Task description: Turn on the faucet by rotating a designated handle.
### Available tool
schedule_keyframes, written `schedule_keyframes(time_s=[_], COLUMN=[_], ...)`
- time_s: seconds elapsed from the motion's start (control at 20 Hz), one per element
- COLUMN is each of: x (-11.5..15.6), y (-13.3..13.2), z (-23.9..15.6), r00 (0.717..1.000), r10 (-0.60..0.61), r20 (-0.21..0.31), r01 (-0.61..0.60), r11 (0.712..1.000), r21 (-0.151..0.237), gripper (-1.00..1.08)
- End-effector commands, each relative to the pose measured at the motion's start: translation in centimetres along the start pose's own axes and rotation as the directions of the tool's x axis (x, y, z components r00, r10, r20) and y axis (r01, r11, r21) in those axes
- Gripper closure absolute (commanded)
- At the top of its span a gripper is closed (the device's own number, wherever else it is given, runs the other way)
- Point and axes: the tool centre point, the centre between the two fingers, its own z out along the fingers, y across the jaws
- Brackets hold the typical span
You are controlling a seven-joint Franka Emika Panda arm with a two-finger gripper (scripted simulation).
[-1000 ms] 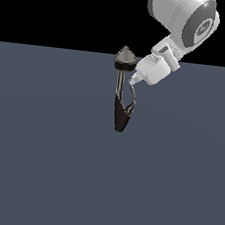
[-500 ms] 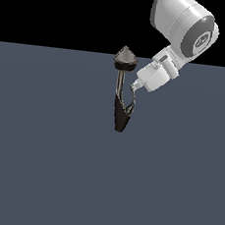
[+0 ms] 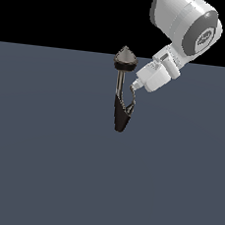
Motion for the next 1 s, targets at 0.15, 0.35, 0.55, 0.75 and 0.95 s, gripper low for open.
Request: schedule_keyframes(time_s=[0.15,0.35,0.55,0.75,0.95], x=[-0.5,-0.9,-0.2,0.2,0.6], y=[1.5,2.6,2.7,4.1,5.5], z=[0.0,0.0,-0.1,-0.1,-0.1], r00=[1.000,1.000,1.000,1.000,1.000], r10=[0.000,0.000,0.005,0.004,0.002], r20=[0.000,0.000,-0.006,-0.004,-0.002], r01=[0.000,0.000,-0.005,-0.004,-0.002], r11=[1.000,1.000,1.000,1.000,1.000], r21=[0.000,0.000,0.010,0.007,0.005], gripper=[1.08,1.08,1.08,1.08,1.08])
